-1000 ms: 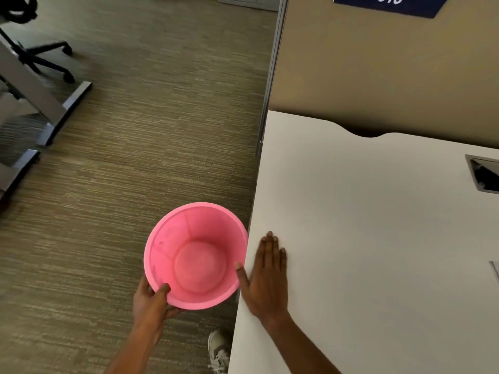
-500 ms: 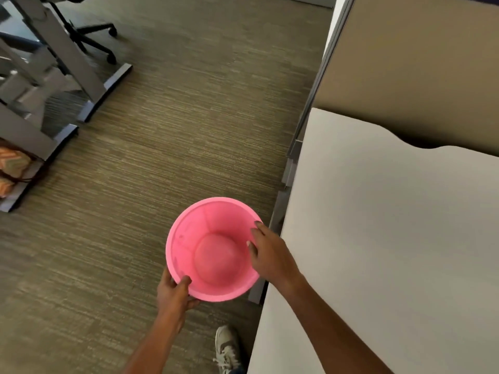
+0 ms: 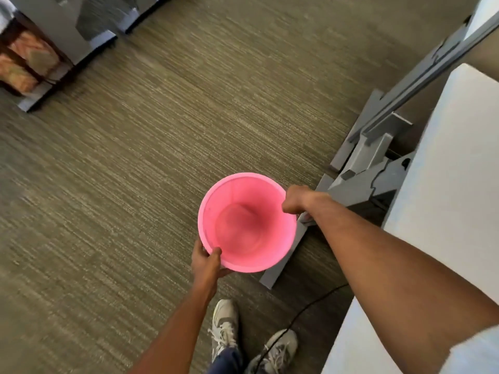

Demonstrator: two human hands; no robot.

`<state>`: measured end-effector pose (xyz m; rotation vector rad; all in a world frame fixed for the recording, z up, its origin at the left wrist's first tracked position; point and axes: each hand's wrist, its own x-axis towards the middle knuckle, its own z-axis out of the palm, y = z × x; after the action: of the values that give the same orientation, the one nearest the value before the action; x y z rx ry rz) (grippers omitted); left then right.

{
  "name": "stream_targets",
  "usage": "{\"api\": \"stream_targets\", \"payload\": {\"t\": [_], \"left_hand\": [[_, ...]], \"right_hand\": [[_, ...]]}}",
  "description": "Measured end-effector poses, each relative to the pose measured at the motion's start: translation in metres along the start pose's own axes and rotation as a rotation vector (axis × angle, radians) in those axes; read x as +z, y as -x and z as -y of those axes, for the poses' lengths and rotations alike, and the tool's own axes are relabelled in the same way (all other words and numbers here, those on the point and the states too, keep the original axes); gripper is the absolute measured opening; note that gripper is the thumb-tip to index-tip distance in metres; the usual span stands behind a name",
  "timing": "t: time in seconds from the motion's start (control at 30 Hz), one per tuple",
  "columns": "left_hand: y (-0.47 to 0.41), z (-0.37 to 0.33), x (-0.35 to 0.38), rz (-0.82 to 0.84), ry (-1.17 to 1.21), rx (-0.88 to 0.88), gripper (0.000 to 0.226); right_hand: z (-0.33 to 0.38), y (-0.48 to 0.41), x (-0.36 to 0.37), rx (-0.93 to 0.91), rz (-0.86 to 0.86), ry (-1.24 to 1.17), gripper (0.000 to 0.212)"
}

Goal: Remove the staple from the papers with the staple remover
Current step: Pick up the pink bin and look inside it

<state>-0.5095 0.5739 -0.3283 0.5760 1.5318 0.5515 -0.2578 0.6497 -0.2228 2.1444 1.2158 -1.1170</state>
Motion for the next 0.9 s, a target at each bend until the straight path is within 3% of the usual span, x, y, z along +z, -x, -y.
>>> {"api": "stream_targets", "payload": {"t": [0.23,0.5,0.7,0.83,0.9], "left_hand": [[-0.088,0.063,0.000,0.017,-0.014,-0.036,0.055],[-0.166,0.111,0.011,0.039,-0.073,-0.067,0.063],[-0.197,0.112,0.016,0.083,-0.127,-0.054,0.068],[-0.202,0.113,0.013,0.128,-0.145,-0.033,0.074],[-0.201,0.114,0.011,0.142,-0.148,-0.032,0.072]], "right_hand": [[0.021,-0.086,0.031,0.005,0.035,0.103,0.031],[0.001,-0.160,0.096,0.011,0.040,0.094,0.046],[-0.025,-0.171,0.143,0.082,0.062,-0.246,0.046],[-0.055,-0.223,0.196,0.218,0.043,-0.465,0.066],[-0.060,-0.236,0.210,0.241,0.040,-0.541,0.065]]}}
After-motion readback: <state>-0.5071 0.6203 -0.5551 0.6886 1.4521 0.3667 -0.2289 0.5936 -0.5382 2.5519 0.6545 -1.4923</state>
